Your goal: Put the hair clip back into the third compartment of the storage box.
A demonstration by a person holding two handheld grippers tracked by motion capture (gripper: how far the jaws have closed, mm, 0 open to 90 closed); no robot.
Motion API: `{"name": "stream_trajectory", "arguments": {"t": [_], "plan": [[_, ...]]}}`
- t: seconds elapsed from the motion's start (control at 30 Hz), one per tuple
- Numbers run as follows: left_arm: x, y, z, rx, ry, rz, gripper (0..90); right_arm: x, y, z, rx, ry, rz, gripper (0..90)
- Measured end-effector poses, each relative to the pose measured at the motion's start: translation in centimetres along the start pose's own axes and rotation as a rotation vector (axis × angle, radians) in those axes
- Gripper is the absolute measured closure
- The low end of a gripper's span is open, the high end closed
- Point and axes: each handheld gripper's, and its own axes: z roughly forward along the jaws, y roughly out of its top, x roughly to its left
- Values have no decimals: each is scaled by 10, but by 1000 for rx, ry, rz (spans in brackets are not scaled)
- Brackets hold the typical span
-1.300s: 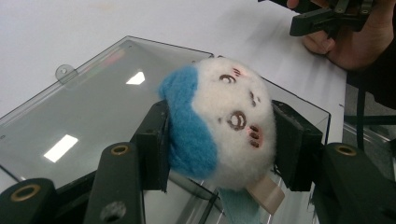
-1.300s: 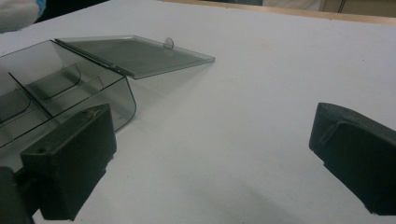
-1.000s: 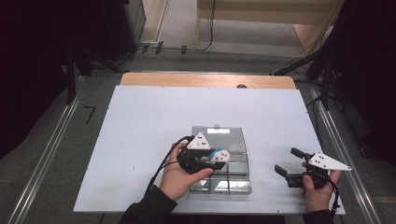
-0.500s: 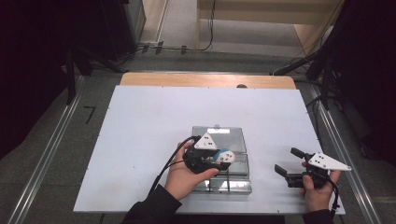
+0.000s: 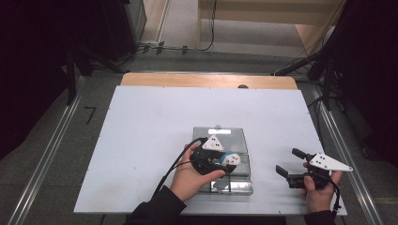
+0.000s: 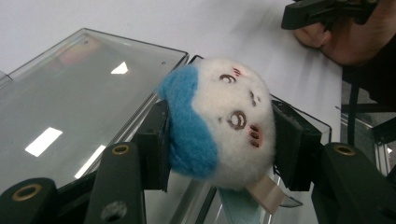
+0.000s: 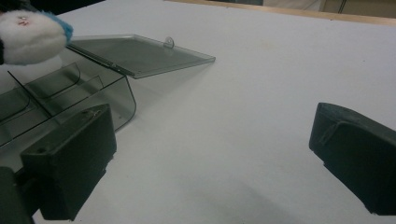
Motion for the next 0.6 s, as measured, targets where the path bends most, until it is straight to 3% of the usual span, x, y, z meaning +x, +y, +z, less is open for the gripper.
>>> {"name": "stream_trajectory", "arguments": {"t": [0.23, 0.6], "plan": [[-5, 3, 12, 33, 0, 17, 466, 0, 0, 0, -1, 1, 0, 0], [-10, 9, 28, 47, 27, 90, 453, 0, 0, 0, -2, 2, 1, 0]]}}
